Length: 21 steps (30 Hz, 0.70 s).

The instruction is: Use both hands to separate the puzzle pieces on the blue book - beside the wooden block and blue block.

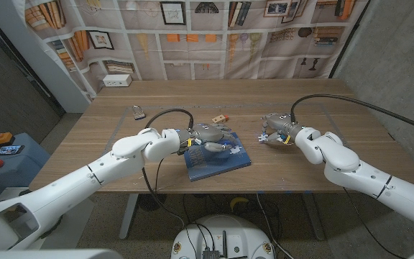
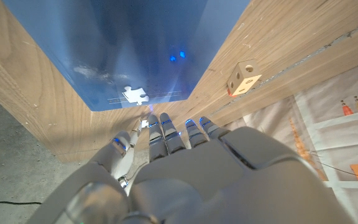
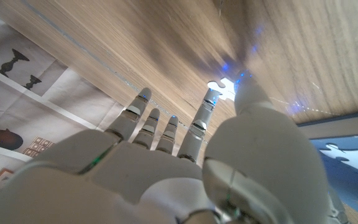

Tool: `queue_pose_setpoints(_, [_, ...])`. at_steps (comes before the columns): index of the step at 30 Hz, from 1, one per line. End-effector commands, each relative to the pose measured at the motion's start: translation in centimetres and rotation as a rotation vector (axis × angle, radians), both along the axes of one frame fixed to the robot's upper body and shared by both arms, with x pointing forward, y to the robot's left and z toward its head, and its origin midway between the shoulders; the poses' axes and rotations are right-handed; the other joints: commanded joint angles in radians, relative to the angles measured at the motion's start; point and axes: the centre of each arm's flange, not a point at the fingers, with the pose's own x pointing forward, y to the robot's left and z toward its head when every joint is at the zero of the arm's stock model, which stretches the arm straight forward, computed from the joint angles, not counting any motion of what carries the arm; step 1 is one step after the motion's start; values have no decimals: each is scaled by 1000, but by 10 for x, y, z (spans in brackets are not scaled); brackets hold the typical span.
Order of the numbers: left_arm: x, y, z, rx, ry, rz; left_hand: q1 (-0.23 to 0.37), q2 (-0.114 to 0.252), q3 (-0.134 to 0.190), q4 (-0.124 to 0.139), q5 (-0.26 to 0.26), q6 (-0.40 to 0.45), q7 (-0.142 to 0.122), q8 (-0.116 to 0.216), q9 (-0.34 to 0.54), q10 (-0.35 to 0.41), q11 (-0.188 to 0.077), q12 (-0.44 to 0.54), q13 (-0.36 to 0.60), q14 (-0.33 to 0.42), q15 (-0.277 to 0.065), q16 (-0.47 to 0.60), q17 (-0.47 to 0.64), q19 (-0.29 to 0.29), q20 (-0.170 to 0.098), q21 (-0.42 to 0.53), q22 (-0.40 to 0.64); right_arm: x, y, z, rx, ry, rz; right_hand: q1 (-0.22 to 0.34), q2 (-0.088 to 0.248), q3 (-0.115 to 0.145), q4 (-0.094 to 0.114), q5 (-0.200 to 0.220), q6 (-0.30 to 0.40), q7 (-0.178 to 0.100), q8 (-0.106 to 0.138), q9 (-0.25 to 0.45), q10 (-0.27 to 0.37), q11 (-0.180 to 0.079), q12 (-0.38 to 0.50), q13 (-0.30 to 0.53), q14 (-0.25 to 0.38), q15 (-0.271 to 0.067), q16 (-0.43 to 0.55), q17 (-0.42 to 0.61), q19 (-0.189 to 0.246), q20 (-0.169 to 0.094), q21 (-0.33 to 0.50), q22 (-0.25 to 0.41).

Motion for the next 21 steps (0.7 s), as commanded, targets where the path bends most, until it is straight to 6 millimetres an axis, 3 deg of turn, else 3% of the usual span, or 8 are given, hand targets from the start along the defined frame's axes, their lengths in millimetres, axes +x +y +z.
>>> queue_pose_setpoints(1, [1,17,14,-83,-32,47,12,92,8,-4,-4,-5,-3,1,1,-2,-3,0,0,3,-92,-3,0,1,-53,3,1,8,-2,-4,-7,17,-23,-5,-2,-6,0,5,-11,3,-6,2,2,3,-1,3,6,2,0,2,8,2,-1,4])
queue_pose_setpoints(21, [2,39,25,-251,-45,101,13,92,10,-8,-4,-2,-3,3,1,1,-5,2,0,10,-94,-3,0,15,-50,5,1,9,2,-8,8,41,-50,-34,-22,-25,3,11,-85,5,-44,-12,-23,12,-9,4,-2,14,-6,5,11,5,-1,4])
